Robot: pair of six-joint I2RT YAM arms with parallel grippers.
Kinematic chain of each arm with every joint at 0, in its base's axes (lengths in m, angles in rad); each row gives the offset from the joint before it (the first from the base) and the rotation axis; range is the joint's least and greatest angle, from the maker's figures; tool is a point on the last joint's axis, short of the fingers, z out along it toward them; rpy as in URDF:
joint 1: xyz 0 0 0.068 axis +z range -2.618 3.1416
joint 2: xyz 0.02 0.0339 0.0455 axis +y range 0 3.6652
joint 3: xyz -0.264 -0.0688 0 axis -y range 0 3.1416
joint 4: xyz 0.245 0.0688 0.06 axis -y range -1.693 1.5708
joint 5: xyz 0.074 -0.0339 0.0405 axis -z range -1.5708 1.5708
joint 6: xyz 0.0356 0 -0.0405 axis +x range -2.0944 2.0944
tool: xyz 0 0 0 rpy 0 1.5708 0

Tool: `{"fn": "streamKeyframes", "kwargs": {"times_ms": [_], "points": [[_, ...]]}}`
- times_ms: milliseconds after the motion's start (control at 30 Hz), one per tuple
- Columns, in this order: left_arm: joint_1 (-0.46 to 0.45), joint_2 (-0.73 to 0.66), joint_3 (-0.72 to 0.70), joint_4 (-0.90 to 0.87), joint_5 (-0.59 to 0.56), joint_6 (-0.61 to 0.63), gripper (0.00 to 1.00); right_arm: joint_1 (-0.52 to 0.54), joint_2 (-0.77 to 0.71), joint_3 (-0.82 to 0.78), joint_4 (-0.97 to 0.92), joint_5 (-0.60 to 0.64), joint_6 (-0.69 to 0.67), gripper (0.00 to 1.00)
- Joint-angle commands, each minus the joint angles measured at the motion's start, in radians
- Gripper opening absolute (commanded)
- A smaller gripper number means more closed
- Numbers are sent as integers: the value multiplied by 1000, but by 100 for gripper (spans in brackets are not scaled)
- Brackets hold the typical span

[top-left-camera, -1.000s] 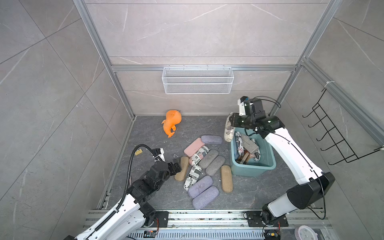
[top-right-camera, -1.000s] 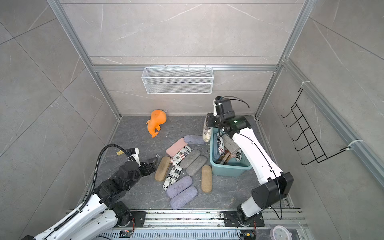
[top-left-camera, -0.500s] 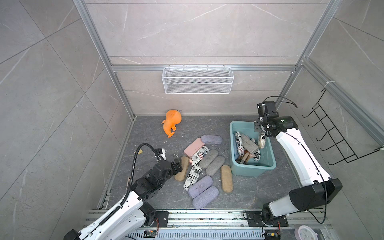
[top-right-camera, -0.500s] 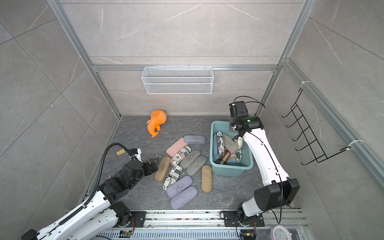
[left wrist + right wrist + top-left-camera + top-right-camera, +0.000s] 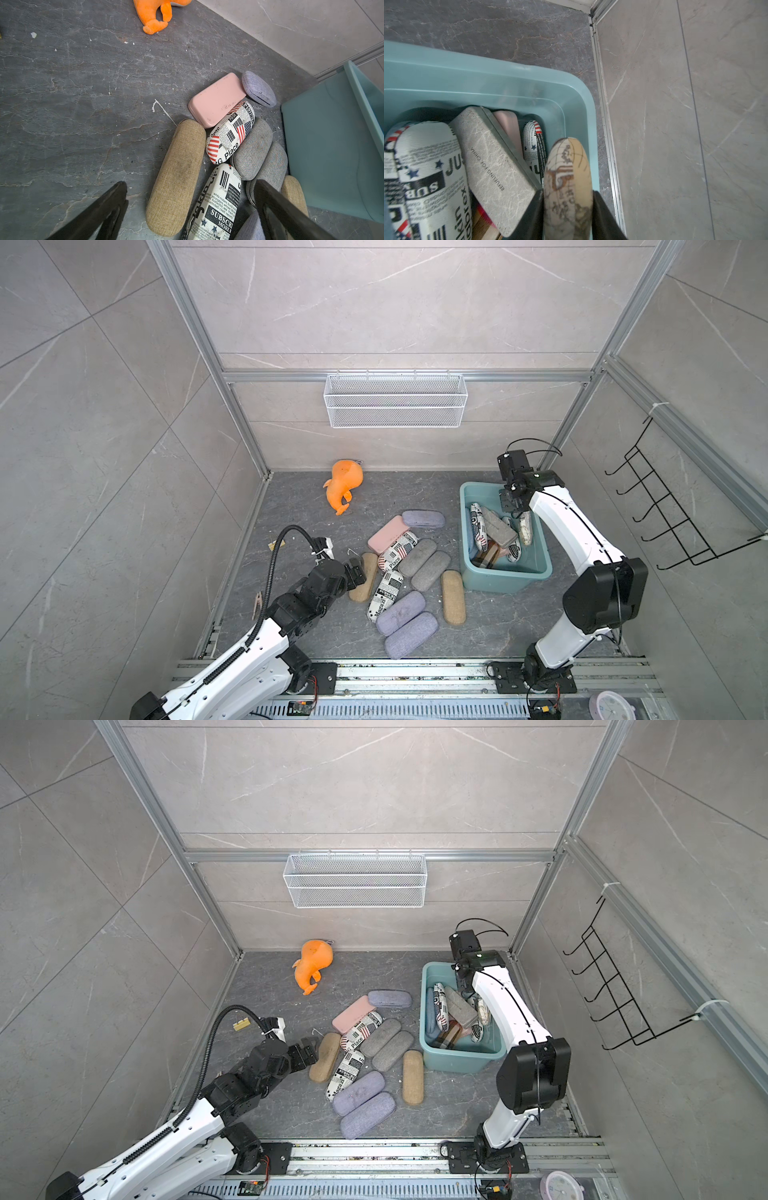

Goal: Put the glasses cases into the storage boxes
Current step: Place the glasses case in the storage box.

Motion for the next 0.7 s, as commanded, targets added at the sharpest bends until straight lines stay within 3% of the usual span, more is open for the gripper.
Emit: {"fn": "streamKeyframes", "kwargs": {"times_ms": [0,167,333,467,667], "points": [[3,-2,35,35,8,-6,97,-10,42,5,46,-21,-30,33],[3,4,30,49,10,-9,97,-17,95,4,49,-59,-28,35],[3,43,35,53,20,-9,97,-27,93,-43,48,-94,4,49],[3,61,69,22,35,14,97,-27,29,-72,57,-138,40,61],[8,90,128,-63,14,67,98,-27,-94,-58,63,-255,112,65]]}}
